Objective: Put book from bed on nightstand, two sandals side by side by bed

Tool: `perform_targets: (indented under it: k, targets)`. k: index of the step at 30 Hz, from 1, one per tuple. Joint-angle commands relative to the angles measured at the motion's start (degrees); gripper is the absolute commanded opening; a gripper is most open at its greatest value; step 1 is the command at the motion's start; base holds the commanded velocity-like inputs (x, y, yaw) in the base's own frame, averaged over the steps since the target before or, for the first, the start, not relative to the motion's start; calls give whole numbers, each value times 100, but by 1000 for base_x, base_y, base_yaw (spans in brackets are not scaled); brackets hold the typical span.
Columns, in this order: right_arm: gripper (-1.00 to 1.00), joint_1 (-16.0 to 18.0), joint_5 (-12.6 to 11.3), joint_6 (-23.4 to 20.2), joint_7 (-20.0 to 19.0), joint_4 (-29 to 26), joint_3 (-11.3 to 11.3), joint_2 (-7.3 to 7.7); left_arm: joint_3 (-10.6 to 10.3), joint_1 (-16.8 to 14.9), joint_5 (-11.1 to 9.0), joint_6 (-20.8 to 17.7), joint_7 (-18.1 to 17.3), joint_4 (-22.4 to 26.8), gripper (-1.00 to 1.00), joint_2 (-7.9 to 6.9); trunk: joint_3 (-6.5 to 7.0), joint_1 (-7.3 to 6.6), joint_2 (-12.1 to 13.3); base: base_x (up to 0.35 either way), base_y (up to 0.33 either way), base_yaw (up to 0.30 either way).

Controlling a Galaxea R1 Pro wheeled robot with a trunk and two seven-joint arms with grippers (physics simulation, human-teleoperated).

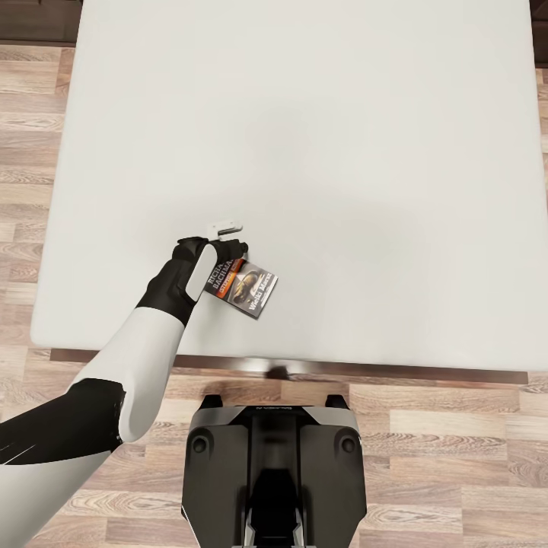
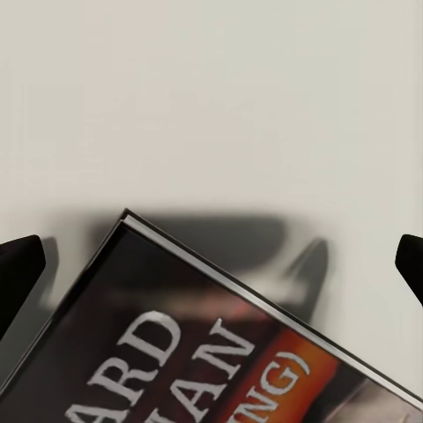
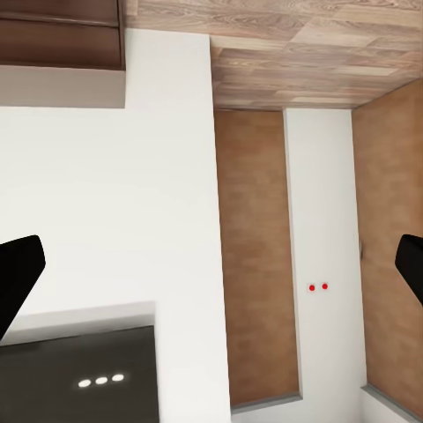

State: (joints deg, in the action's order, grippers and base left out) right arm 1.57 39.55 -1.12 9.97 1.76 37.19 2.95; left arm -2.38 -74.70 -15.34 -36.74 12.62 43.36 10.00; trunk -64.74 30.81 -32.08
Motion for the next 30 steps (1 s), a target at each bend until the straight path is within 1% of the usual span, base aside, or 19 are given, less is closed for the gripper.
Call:
perform_targets:
  k: [1, 30]
  targets:
    - [100, 6, 61, -9, 31, 18, 35, 3, -8, -1, -57, -17, 48, 6, 100, 0, -3, 2, -6, 0, 0, 0]
    - [100, 6, 61, -8, 31, 12, 34, 4, -17, 56, -57, -16, 39, 12, 100, 0, -61, 2, -6, 0, 0, 0]
